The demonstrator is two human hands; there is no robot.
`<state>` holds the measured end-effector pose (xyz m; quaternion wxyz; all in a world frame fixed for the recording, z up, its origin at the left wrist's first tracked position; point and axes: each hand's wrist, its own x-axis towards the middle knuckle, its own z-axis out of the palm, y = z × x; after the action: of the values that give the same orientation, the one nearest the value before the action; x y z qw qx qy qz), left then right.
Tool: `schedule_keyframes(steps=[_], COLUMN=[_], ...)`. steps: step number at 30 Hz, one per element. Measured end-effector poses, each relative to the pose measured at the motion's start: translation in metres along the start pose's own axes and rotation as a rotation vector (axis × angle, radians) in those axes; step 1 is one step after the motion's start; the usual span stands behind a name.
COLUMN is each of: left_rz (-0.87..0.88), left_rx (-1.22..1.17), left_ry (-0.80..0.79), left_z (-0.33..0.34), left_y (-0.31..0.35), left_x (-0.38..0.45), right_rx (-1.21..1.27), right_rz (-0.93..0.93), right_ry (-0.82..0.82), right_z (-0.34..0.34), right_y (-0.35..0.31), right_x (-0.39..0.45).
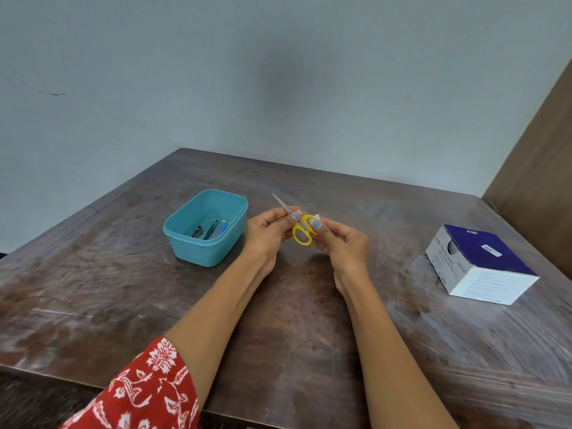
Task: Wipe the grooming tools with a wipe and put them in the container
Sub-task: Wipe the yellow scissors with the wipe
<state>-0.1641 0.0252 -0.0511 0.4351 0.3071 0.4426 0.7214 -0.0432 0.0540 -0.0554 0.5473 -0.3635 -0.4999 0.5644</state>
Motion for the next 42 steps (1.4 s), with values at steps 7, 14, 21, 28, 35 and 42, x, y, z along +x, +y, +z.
schedule_keyframes(steps=[7, 14, 21, 28, 35, 42], left_rz=[-0.019, -0.009, 0.47, 0.379, 0.187, 0.018], left_rx=[-0.134, 0.074, 0.934, 1.065, 0.943, 0.571], left_ry=[0.034, 0.117, 0.011, -0.263, -0.311, -0.246], left_z=[0.002, -0.003, -0.012, -0.009, -0.005, 0.005], left_y=[0.0, 0.003, 0.008, 0.015, 0.012, 0.011], left_x=[-0.002, 0.0, -0.001, -0.009, -0.009, -0.015], right_rx=[0.153, -0.212, -0.532, -0.564, -0.52, -0.806], right_rz=[0.155, -0.121, -0.372, -0.482, -0.562, -0.836], right_ry=[0.03, 0.093, 0.049, 0.044, 0.119, 0.267], right_z=[0.004, -0.006, -0.015, -0.014, -0.01, -0.01], right_y=[0.0, 0.004, -0.007, -0.013, -0.017, -0.004], right_x=[0.0, 0.008, 0.008, 0.005, -0.001, 0.005])
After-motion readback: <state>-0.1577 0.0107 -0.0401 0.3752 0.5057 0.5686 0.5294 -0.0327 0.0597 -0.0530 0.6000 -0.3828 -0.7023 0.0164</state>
